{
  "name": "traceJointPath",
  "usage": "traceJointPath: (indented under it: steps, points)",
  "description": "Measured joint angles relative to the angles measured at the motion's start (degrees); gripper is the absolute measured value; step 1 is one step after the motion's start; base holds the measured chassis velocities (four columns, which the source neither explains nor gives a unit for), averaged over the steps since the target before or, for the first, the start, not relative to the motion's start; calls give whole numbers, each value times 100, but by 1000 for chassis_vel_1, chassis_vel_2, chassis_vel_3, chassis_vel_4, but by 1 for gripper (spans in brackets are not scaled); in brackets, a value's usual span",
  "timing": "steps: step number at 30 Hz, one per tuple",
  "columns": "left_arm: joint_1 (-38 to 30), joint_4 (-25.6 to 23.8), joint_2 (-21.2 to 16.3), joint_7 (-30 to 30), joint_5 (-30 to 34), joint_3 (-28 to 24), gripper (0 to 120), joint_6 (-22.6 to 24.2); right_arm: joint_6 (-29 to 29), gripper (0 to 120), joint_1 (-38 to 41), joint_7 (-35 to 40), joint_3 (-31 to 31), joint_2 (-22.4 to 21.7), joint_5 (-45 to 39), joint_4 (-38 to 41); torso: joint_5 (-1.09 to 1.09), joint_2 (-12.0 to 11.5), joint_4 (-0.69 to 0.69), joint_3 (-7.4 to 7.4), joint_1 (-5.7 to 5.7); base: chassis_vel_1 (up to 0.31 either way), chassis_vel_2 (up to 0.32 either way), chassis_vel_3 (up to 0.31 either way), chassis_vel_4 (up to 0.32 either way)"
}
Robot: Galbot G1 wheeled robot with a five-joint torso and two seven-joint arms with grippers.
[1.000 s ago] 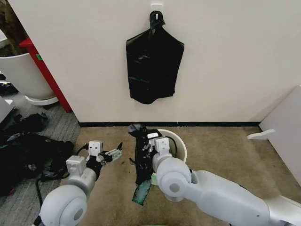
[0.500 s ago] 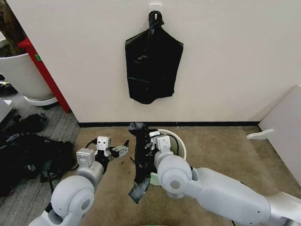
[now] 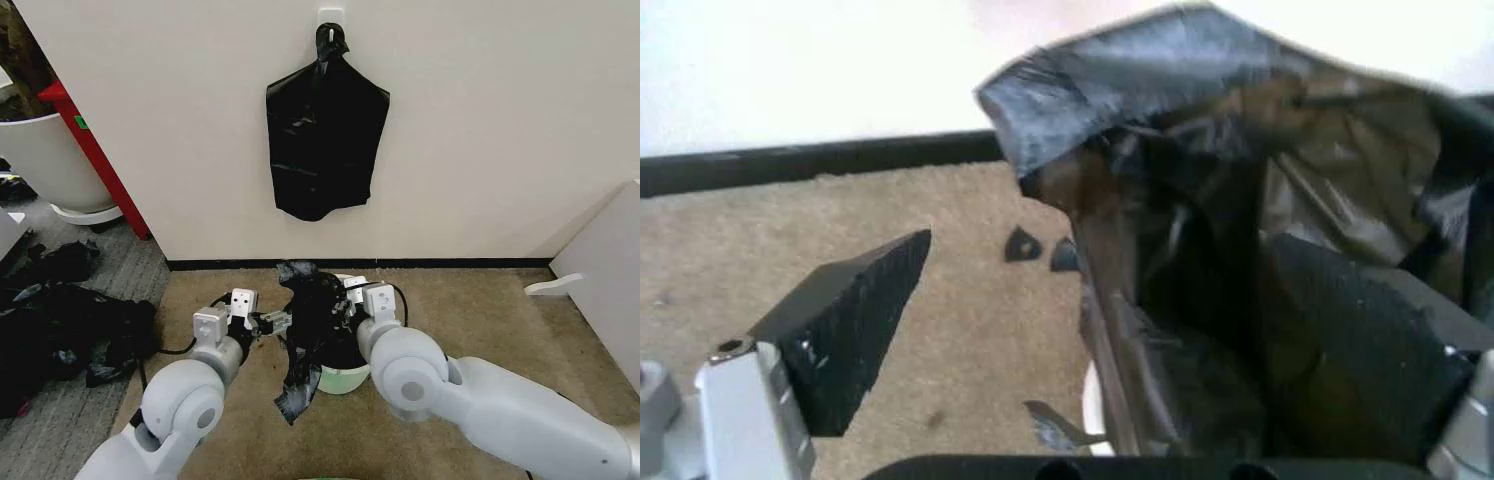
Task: Place the garbage bag over the trash bin.
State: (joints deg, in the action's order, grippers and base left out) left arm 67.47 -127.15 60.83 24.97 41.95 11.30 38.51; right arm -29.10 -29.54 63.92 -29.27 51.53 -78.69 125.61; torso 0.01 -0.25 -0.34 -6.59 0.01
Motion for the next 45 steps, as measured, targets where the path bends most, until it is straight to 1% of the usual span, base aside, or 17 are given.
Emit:
traceJointPath:
  steps: [2,4,6,8,13,28,40,45]
  points:
    - [-163,79,0,124,90,-192,100,54,0,0,-13,-77,30,-66,9,33,0,0,0,0,0,0,0,0,0]
    - [-437,213,36,495,314,-511,100,160,1,0,-23,-165,71,-148,13,69,0,0,0,0,0,0,0,0,0]
    - [-598,302,80,705,444,-677,100,232,5,0,-38,-213,96,-198,14,82,0,0,-1,0,0,0,0,0,0]
    - [-623,320,88,739,458,-704,100,240,6,0,-42,-223,103,-207,15,85,0,0,0,0,0,0,0,0,0]
    - [-853,552,160,1029,560,-903,100,292,8,0,-71,-310,172,-288,20,94,0,0,0,0,0,0,0,0,0]
    - [-1108,1012,303,1127,590,-1198,100,337,11,0,-96,-348,188,-351,15,91,0,0,0,0,0,0,0,0,0]
    - [-1258,1249,478,1230,619,-1292,100,362,14,0,-181,-372,264,-404,15,95,0,0,0,0,0,0,0,0,0]
    - [-1321,1340,496,1267,642,-1312,100,363,14,0,-183,-373,271,-395,12,88,0,0,0,0,0,0,0,0,0]
